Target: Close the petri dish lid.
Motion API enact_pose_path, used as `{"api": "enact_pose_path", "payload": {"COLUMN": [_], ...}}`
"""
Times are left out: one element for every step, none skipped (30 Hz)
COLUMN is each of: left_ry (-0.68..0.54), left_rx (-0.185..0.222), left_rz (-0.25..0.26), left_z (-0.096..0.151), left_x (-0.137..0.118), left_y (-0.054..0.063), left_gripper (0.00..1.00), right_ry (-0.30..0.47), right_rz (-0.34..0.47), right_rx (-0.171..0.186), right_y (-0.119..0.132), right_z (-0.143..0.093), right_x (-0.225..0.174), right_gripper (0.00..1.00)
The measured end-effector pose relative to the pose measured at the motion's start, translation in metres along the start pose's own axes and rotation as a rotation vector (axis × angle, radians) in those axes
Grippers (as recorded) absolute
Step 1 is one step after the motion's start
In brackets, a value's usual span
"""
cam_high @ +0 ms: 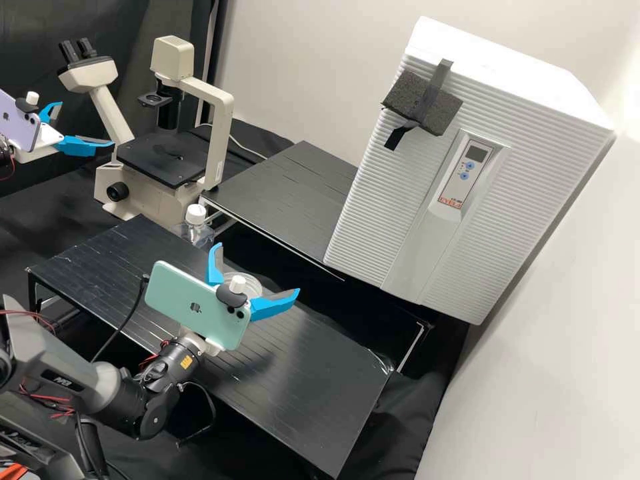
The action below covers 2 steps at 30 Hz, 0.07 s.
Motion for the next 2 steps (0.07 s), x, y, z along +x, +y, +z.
{"api": "enact_pose_path", "payload": {"left_ry": [0.000,0.000], "left_rx": [0.000,0.000], "left_rz": [0.000,0.000], "left_z": [0.0000,0.0000], "left_x": [0.0000,0.0000], "left_y": [0.0000,0.0000], "left_gripper": [1.00,1.00], "right_ry": [-0.005,-0.013], "right_rz": [0.001,0.003], "right_rx": [0.007,0.014], "right_y": [-0.0003,-0.0004], "right_z": [0.0009,0.0022], "right_x": [0.0005,0.0010], "right_gripper": [1.00,1.00]}}
